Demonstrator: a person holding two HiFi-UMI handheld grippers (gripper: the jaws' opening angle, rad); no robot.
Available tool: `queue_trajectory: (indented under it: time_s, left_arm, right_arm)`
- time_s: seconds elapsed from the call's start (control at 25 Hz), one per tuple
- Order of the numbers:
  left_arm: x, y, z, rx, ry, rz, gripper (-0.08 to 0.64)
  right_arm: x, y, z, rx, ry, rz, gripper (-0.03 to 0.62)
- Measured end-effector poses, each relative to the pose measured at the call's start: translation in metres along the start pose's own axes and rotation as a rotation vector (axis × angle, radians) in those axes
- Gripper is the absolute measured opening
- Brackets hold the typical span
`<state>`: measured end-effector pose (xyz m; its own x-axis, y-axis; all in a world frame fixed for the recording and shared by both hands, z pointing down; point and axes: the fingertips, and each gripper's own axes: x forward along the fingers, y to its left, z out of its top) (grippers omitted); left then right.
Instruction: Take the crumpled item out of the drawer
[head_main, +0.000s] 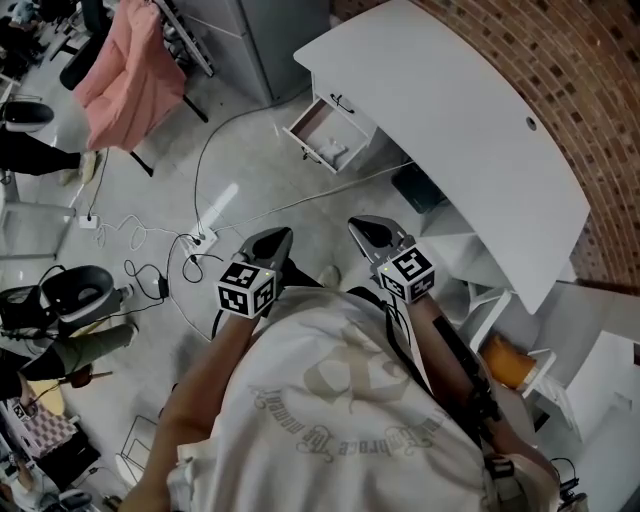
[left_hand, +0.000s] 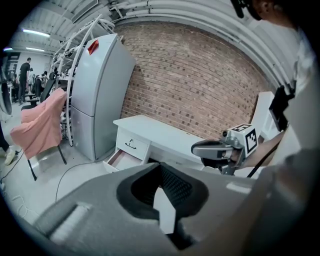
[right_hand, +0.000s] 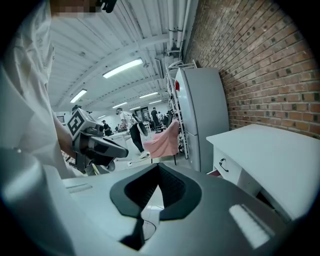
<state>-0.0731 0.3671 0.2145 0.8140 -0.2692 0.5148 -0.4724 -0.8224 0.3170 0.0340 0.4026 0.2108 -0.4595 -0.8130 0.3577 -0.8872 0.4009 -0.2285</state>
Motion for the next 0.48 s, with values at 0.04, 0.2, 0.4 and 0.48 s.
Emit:
queue_trajectory:
  time_s: [0.04, 0.2, 0.4, 0.48]
  left_arm:
    - [0.0, 0.001, 0.0, -0.002, -0.001, 0.003, 0.002]
    - [-0.001, 0.005, 0.002, -0.013, -0.01, 0.019, 0.002]
    - [-0.009, 0.014, 0.005, -0.028, -0.025, 0.048, 0.002]
    - [-0.013, 0.019, 0.007, -0.035, -0.028, 0.06, 0.002]
  right_arm:
    - [0.001, 0.0, -0.001, 0.0, 0.003, 0.0, 0.006]
    - [0.003, -0.004, -0.003, 0.001, 0.014, 0.001, 0.006]
    - [0.01, -0.006, -0.002, 0.008, 0.026, 0.004, 0.006]
    - [0.014, -0.005, 0.0, 0.008, 0.03, 0.01, 0.006]
